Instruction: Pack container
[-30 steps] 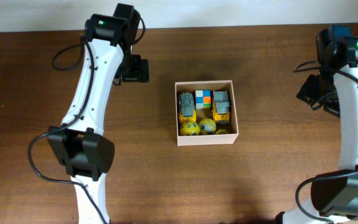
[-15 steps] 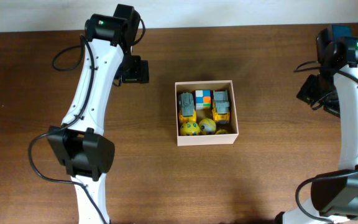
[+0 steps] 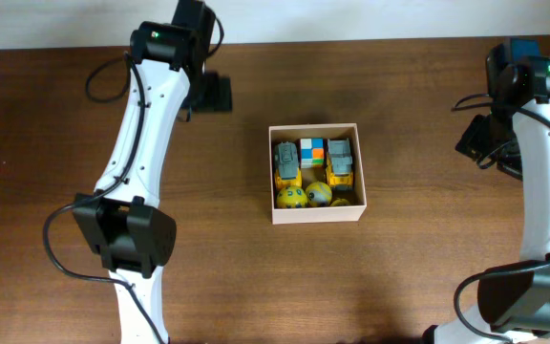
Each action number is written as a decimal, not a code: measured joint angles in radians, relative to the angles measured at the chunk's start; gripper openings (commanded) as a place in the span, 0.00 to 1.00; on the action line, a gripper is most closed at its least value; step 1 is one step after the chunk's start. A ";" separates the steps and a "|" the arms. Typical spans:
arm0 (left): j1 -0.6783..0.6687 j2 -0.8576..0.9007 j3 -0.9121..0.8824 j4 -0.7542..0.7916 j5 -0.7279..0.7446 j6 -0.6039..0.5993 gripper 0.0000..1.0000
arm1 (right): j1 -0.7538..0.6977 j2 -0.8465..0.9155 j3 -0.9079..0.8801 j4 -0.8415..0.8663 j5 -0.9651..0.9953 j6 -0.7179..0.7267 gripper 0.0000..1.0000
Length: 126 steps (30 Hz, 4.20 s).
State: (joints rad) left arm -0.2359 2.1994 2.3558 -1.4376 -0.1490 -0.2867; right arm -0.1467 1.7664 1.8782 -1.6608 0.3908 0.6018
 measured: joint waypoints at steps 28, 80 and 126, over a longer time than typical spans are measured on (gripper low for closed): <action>0.084 -0.755 -0.567 1.086 0.009 0.085 0.99 | 0.000 0.000 0.000 0.000 0.000 0.000 0.99; 0.227 -2.179 -2.337 1.351 0.169 0.111 0.99 | 0.000 0.000 0.000 0.000 0.000 0.000 0.99; 0.228 -2.184 -2.337 1.351 0.172 0.193 0.99 | 0.014 -0.016 -0.001 0.001 0.000 0.000 0.99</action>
State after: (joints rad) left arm -0.0078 0.0154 0.0185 -0.0868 0.0235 -0.0933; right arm -0.1329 1.7504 1.8774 -1.6600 0.3908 0.6018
